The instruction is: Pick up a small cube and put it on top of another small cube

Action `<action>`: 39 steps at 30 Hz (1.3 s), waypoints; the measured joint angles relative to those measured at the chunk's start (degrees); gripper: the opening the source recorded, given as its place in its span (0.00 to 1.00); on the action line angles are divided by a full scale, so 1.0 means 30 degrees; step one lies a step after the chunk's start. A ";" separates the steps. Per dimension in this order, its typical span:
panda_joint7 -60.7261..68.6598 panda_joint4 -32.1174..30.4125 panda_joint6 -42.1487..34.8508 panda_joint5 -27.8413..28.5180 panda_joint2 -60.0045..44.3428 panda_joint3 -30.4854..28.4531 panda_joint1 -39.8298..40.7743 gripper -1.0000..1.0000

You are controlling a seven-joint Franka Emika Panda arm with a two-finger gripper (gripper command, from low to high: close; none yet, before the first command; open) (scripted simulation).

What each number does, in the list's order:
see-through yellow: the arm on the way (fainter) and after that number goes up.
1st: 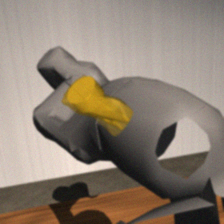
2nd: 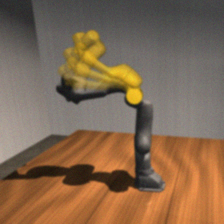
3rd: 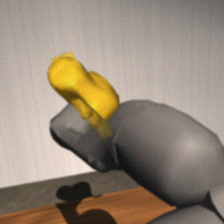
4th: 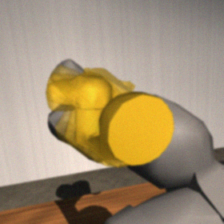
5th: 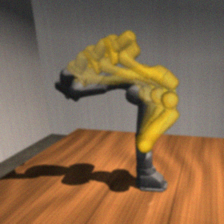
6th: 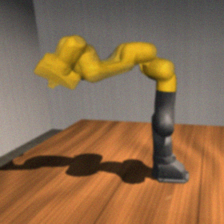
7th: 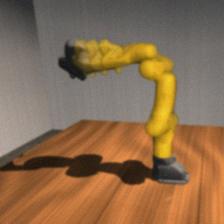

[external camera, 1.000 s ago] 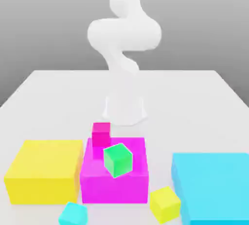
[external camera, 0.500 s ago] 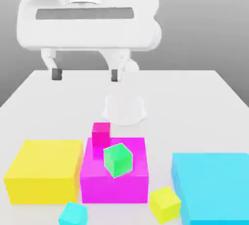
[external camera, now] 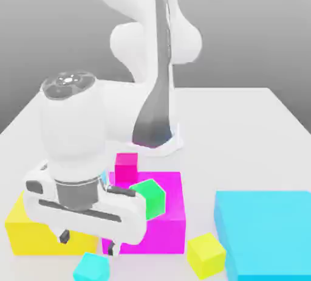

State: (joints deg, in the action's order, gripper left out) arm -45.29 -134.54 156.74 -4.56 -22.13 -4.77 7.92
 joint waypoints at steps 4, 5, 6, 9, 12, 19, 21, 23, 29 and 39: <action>0.0215 0.0360 0.1392 -0.0290 -0.1812 0.0309 0.0261 0.00; 0.0213 0.0360 0.1392 -0.0288 -0.1812 0.0310 0.0261 0.00; 0.0209 0.0360 0.1392 -0.0284 -0.1812 0.0311 0.0264 0.00; 0.0221 0.0405 0.1562 -0.0303 -0.2029 0.0357 0.0302 0.00; 0.0057 0.0132 0.0558 -0.0093 -0.0754 0.0154 0.0149 0.00; -0.1297 -0.1860 -0.2176 0.0409 0.3983 -0.0274 -0.0226 0.00; -0.1882 -0.2659 -0.2754 0.0533 0.5373 -0.0278 -0.0235 0.00; -0.2526 -0.3460 -0.3335 0.0710 0.6763 -0.0259 -0.0216 0.00; -0.4469 -0.5870 -0.5059 0.1266 1.0936 -0.0218 -0.0178 0.00; -0.7345 -0.9877 -0.7970 0.1666 1.7846 0.0842 0.0845 0.00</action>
State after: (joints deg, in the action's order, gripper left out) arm -67.33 -164.17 132.83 0.44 31.41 -2.24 10.46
